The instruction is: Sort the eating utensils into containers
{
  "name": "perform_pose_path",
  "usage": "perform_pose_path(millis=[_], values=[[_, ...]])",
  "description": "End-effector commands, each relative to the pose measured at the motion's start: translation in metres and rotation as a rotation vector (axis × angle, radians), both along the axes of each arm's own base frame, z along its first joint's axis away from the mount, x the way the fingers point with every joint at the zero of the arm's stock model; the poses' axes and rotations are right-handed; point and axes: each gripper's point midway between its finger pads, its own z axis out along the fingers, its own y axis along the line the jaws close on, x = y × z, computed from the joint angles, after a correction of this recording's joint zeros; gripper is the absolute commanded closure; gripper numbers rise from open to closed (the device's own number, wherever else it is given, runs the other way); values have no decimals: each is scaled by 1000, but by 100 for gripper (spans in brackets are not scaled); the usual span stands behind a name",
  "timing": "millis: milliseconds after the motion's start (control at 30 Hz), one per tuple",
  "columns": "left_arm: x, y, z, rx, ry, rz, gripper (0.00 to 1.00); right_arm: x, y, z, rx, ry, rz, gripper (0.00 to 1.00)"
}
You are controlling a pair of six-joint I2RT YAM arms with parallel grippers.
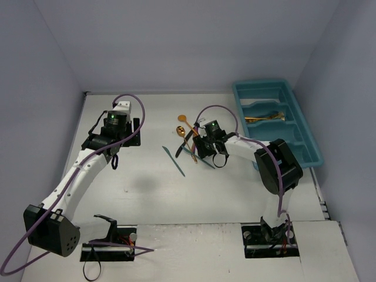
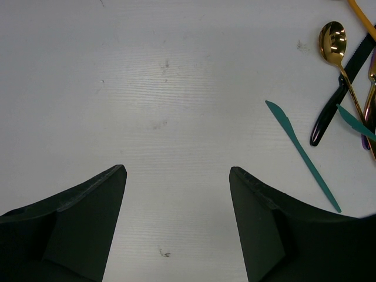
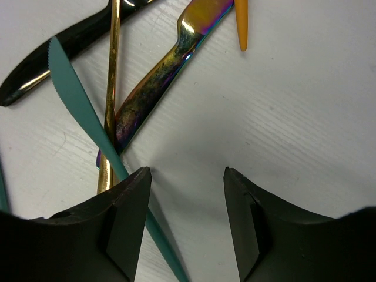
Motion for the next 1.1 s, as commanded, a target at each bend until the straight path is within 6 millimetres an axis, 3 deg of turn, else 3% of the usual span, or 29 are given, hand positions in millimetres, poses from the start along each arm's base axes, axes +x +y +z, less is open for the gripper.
perform_pose_path(millis=[0, 167, 433, 533, 833, 1067], values=[[11, -2, 17, -20, -64, -1, 32, -4, 3, 15, 8, -34, -2, 51], [12, -2, 16, -22, -60, -1, 32, -8, 7, 23, 28, -43, -7, 54], [12, -3, 14, -22, -53, -2, 32, -1, 3, 82, 87, -168, -58, 54], [12, -3, 14, -23, -52, -3, 32, -7, 5, 91, 99, -175, -43, 54], [12, -4, 11, -23, -45, -7, 32, -36, 7, 45, 30, -69, -27, 57], [13, -5, 10, -28, -40, -10, 32, -42, 10, 28, -29, -58, -28, 66]])
